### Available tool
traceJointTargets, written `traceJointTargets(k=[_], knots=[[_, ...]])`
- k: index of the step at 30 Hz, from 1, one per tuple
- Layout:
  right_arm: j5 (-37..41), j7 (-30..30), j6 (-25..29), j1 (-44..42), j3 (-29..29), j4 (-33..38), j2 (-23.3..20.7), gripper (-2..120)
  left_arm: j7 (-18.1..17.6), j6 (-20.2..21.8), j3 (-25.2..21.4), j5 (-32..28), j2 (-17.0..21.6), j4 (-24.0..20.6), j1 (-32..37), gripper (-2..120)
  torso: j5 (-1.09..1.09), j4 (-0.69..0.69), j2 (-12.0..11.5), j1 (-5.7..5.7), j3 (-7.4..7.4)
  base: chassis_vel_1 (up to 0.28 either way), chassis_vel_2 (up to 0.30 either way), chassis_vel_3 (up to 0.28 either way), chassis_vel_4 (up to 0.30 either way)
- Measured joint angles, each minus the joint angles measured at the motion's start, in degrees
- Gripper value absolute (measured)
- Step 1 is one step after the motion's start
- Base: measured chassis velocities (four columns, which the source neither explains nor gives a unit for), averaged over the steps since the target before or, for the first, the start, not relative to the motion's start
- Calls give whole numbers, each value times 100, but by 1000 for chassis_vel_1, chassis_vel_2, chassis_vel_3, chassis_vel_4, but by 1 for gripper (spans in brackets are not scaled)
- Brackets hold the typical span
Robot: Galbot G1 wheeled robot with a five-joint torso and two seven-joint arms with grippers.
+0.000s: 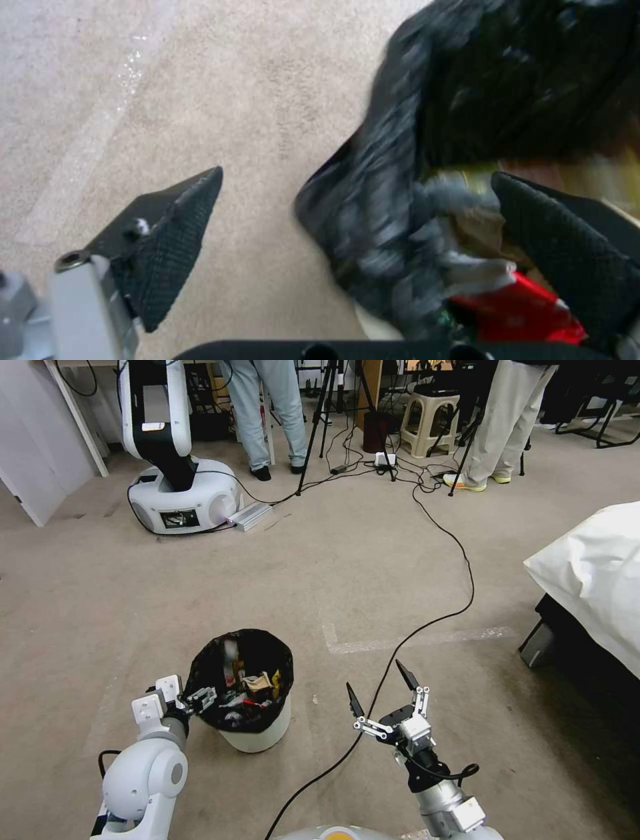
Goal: Pick up the trash bin, then pick up the garbage from the floor and place it into the trash bin.
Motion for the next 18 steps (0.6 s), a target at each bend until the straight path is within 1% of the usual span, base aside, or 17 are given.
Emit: traceJointTargets(k=[6,9,10,11,14,15,16,17,18], knots=[[0,-68,60,-60,20,4,-6,100,-11,6,-1,-3,2,-46,-16,100,0,0,0,0,0,0,0,0,0],[-1,-58,76,-53,22,4,0,100,-12,-5,25,67,1,-232,98,100,0,0,0,0,0,0,0,0,0],[-1,-58,76,-53,22,4,0,100,-12,-5,25,67,1,-232,98,100,0,0,0,0,0,0,0,0,0],[-22,16,76,-44,20,4,16,100,38,-53,52,199,-4,-356,186,100,-1,0,0,0,0,0,0,0,0],[-87,365,44,-22,14,37,103,100,355,-378,176,897,-45,-694,551,100,1,0,0,0,0,0,0,0,0],[-87,365,44,-22,14,37,103,100,355,-378,176,897,-45,-694,551,100,1,0,0,0,0,0,0,0,0],[-91,443,26,-23,13,58,123,100,479,-515,209,1100,-64,-770,671,100,1,0,0,0,0,0,0,0,0],[-112,581,-9,-32,17,93,164,100,763,-974,276,1519,-102,-881,935,99,1,0,0,0,0,0,0,0,0],[-150,743,-39,-46,40,135,224,100,1121,-1751,348,2060,-166,-952,1269,99,1,1,0,0,-1,0,0,0,0]])
